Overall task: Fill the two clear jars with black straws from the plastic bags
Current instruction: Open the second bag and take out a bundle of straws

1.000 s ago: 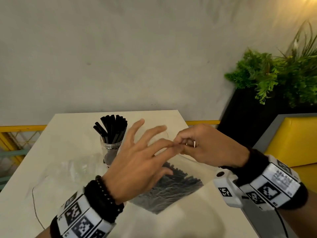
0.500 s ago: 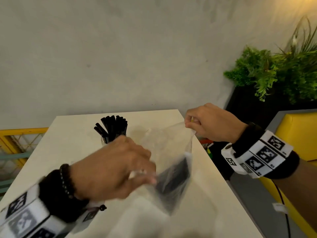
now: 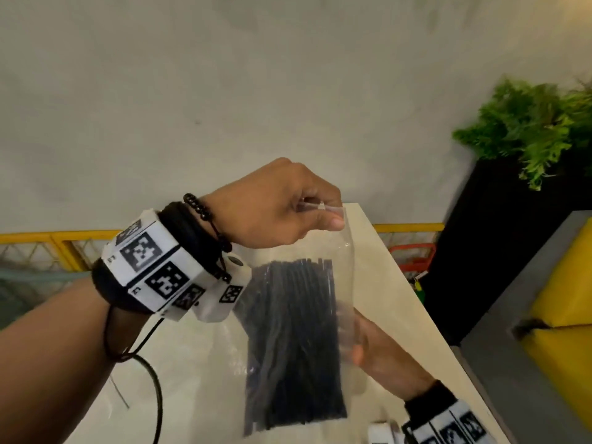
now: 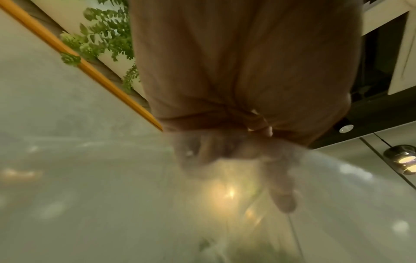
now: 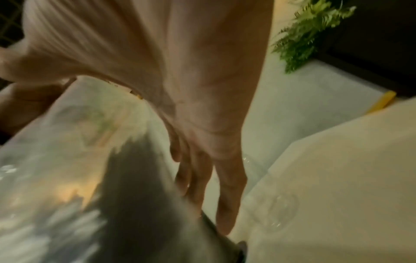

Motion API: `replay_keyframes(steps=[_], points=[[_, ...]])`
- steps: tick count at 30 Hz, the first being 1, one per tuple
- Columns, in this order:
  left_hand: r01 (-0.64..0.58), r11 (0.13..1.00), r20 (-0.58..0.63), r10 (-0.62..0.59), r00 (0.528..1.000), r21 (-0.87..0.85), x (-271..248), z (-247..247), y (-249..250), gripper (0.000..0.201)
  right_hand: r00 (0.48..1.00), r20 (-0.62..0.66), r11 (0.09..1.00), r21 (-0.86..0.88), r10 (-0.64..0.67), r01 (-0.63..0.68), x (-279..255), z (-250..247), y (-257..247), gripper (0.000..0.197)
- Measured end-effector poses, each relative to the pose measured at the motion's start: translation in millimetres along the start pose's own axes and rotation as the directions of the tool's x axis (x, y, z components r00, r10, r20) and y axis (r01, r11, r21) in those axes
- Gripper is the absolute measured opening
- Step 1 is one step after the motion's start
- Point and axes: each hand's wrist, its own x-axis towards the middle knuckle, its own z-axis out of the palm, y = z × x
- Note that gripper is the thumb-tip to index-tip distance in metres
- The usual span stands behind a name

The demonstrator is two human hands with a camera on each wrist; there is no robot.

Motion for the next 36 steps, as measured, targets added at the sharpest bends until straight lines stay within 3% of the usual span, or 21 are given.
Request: replay_keyframes(steps=[2, 4, 12, 17, 19, 22, 23, 25, 27, 29, 31, 32, 34, 36], points=[[-0.004, 1.000, -0.004, 0.004, 1.000, -0.025, 4, 0, 4, 0.016, 0.991, -0.012, 0.990, -0.046, -0.134, 0.133, 3, 18, 0, 0.102], [-0.024, 0.998, 0.002, 0.024, 1.000, -0.062, 6, -1, 8, 0.019, 0.976, -0.084, 0.973, -0.134, -0.198, 0.186, 7, 28, 0, 0.113], [-0.062, 0.994, -0.040, 0.058, 0.998, -0.087, 12, 1, 15, 0.021, 0.943, -0.255, 0.947, -0.292, -0.214, 0.136, 34, 58, 14, 0.112], [-0.059, 0.998, -0.037, 0.058, 0.998, -0.034, 12, 1, 13, 0.020, 0.919, -0.336, 0.945, -0.312, -0.207, 0.098, 47, 77, 19, 0.083], [-0.085, 0.994, -0.106, 0.092, 0.990, 0.066, 7, -2, 10, 0.023, 0.914, -0.354, 0.957, -0.272, -0.199, 0.104, 48, 73, 20, 0.070], [-0.064, 0.971, -0.397, 0.154, 0.905, 0.231, -14, -8, -5, 0.035, 0.906, -0.390, 0.979, -0.174, -0.164, 0.102, 41, 54, 15, 0.049], [-0.010, 0.978, -0.502, 0.116, 0.857, 0.209, -26, -7, -13, 0.039, 0.902, -0.397, 0.981, -0.158, -0.169, 0.114, 37, 46, 12, 0.041], [0.135, 0.991, -0.638, -0.113, 0.761, -0.014, -51, 4, -26, 0.043, 0.890, -0.418, 0.982, -0.123, -0.182, 0.143, 29, 34, 7, 0.028], [0.323, 0.893, -0.563, -0.448, 0.694, -0.312, -69, 28, -35, 0.061, 0.883, -0.423, 0.978, -0.106, -0.206, 0.177, 25, 28, 6, 0.022], [0.494, 0.710, -0.308, -0.680, 0.666, -0.501, -77, 59, -41, 0.089, 0.881, -0.410, 0.972, -0.114, -0.236, 0.207, 23, 29, 5, 0.022], [0.534, 0.579, -0.058, -0.710, 0.702, -0.616, -77, 85, -38, 0.113, 0.892, -0.367, 0.965, -0.106, -0.263, 0.241, 24, 34, 2, 0.029], [0.490, 0.520, 0.008, -0.680, 0.733, -0.700, -76, 97, -35, 0.112, 0.899, -0.342, 0.962, -0.097, -0.274, 0.256, 26, 38, 1, 0.036], [0.330, 0.377, 0.031, -0.617, 0.787, -0.865, -74, 120, -28, 0.082, 0.912, -0.283, 0.955, -0.059, -0.295, 0.291, 30, 45, -4, 0.049], [0.245, 0.318, -0.001, -0.611, 0.791, -0.916, -70, 135, -20, 0.056, 0.935, -0.209, 0.955, 0.016, -0.287, 0.297, 33, 52, -7, 0.065]])
